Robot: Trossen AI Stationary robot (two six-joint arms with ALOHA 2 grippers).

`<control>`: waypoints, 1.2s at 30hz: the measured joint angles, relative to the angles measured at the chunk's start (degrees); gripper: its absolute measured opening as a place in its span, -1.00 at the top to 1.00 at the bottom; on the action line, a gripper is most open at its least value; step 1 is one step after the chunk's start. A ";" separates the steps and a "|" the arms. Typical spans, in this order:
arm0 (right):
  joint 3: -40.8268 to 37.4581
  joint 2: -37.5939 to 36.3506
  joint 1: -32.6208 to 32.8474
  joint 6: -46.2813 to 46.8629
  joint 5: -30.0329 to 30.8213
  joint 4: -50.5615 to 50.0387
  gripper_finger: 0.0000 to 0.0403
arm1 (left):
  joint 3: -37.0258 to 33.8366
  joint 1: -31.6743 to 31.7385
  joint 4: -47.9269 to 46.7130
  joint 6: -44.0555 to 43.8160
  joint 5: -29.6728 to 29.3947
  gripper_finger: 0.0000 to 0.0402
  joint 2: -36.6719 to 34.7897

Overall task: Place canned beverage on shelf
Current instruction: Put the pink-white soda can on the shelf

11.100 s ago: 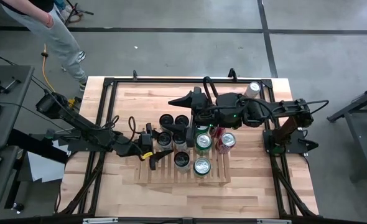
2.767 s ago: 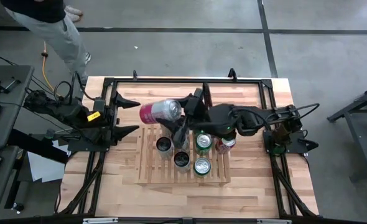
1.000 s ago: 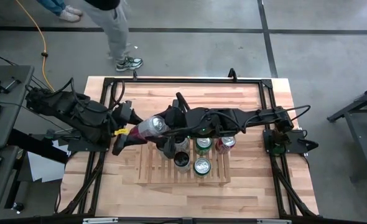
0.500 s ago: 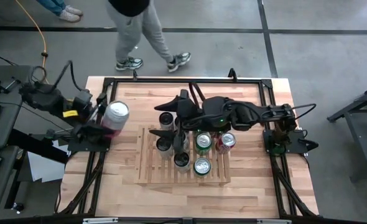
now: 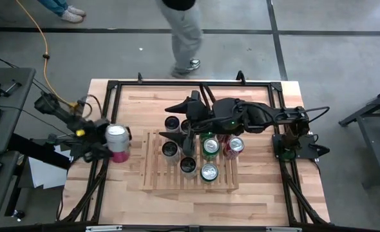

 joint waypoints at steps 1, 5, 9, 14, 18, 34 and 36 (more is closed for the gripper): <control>0.00 -0.01 0.00 0.01 0.01 -0.04 -0.69 | -2.15 0.00 1.68 -0.72 -1.20 -0.36 0.44; 0.00 -0.01 0.00 0.01 0.14 -0.28 -0.69 | -5.99 0.07 2.23 -2.85 -5.44 -0.36 1.77; 0.00 -0.01 0.00 0.58 0.13 -0.23 -0.69 | -6.03 0.04 0.93 4.54 -5.50 -0.36 3.46; 0.00 -0.01 0.00 1.62 0.13 -0.25 -0.69 | -4.57 0.01 -2.51 22.64 -6.28 -0.36 5.23; 0.00 0.18 0.00 3.21 0.13 -0.31 -0.69 | -4.37 0.02 -4.98 29.66 -10.40 -0.39 7.34; -0.07 1.35 -0.04 4.52 0.20 -1.68 -0.69 | -4.22 0.02 -4.65 30.01 -16.12 -0.41 17.75; -0.07 1.35 -0.04 4.52 0.22 -1.67 -0.69 | -4.22 0.02 -4.74 29.95 -16.84 -0.41 18.44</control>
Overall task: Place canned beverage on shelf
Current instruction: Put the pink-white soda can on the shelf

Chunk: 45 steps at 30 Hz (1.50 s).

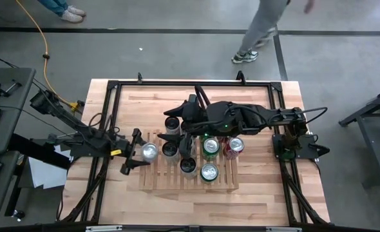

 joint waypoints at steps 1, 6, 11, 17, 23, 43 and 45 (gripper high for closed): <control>0.00 0.00 0.00 -0.01 0.00 0.00 -0.69 | 0.00 0.02 0.07 -0.19 -0.27 -0.41 0.31; 0.00 0.00 0.00 -0.01 0.02 0.00 -0.69 | 0.00 0.02 0.10 -3.38 -0.60 -0.43 1.62; 0.00 0.00 0.00 -0.01 0.02 -0.01 -0.69 | 0.02 0.02 0.45 -7.13 -0.76 -0.53 3.05; 0.00 0.01 0.01 -0.01 0.03 -0.01 -0.69 | 0.04 0.04 0.68 -10.74 -0.79 -0.61 3.52; 0.00 0.02 0.04 0.12 0.02 -0.01 -0.69 | 0.15 0.02 1.08 -15.66 -0.77 -0.62 3.52; 0.00 0.02 0.04 0.03 0.02 -0.02 -0.69 | 0.04 0.02 0.52 -10.08 0.61 -0.62 3.59; 0.00 0.02 0.04 0.03 0.02 -0.02 -0.69 | 0.04 0.02 0.50 -10.05 0.61 -0.62 3.59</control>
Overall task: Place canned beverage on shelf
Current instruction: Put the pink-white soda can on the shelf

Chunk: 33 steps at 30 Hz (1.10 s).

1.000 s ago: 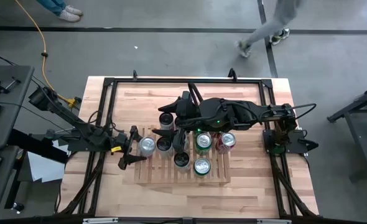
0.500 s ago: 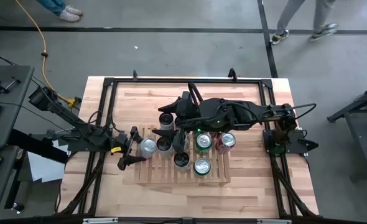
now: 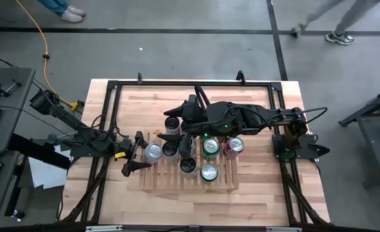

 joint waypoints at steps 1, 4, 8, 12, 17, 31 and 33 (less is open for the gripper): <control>0.00 0.00 0.00 -0.02 0.00 0.00 -0.69 | 0.00 0.00 0.02 0.00 0.00 -0.62 0.04; 0.00 0.00 0.00 -0.02 0.00 -0.02 -0.69 | 0.00 0.00 0.00 0.04 0.00 -0.62 0.04; 0.00 0.02 0.00 -0.02 0.00 -0.04 -0.69 | 0.00 0.00 0.00 0.07 0.00 -0.62 0.04; 0.00 0.01 0.00 -0.04 0.00 -0.07 -0.69 | -0.02 0.00 -0.01 0.09 0.00 -0.63 0.04; 0.00 0.00 0.00 -0.04 0.00 -0.25 -0.69 | -0.05 0.00 -0.17 0.07 0.13 -0.72 0.04; 0.00 0.02 0.00 -0.02 0.00 -0.46 -0.69 | -0.08 0.02 -0.46 -0.40 -1.37 -0.89 0.04; 0.00 0.02 0.00 -0.03 0.00 -0.47 -0.69 | -0.08 0.04 -0.02 -0.99 -2.65 -0.92 0.04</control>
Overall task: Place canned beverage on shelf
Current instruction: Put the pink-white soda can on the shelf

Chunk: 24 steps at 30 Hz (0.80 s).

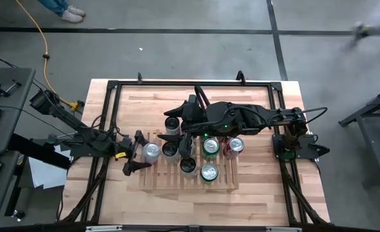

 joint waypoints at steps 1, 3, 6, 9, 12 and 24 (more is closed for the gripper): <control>0.00 0.00 0.00 0.01 0.00 0.01 -0.69 | 0.00 0.02 0.27 -0.58 -0.65 -0.94 -0.08; 0.00 0.00 0.00 0.01 0.00 0.01 -0.69 | 0.12 0.02 0.24 -1.93 -1.73 -0.98 -0.35; 0.00 0.00 0.00 0.01 0.00 0.01 -0.69 | 0.22 0.02 0.06 -2.10 -1.72 -0.99 -0.33; 0.00 0.00 0.00 0.03 0.00 -0.03 -0.69 | 0.24 0.02 -0.08 -1.50 -1.68 -0.99 -0.33; 0.00 0.00 0.00 0.12 -0.02 -0.05 -0.69 | 0.24 0.02 -0.92 -1.46 -1.79 -0.99 -0.33; 0.00 0.00 0.00 1.14 0.00 -0.49 -0.69 | 0.48 0.02 -2.93 -1.83 -1.59 -0.99 -0.37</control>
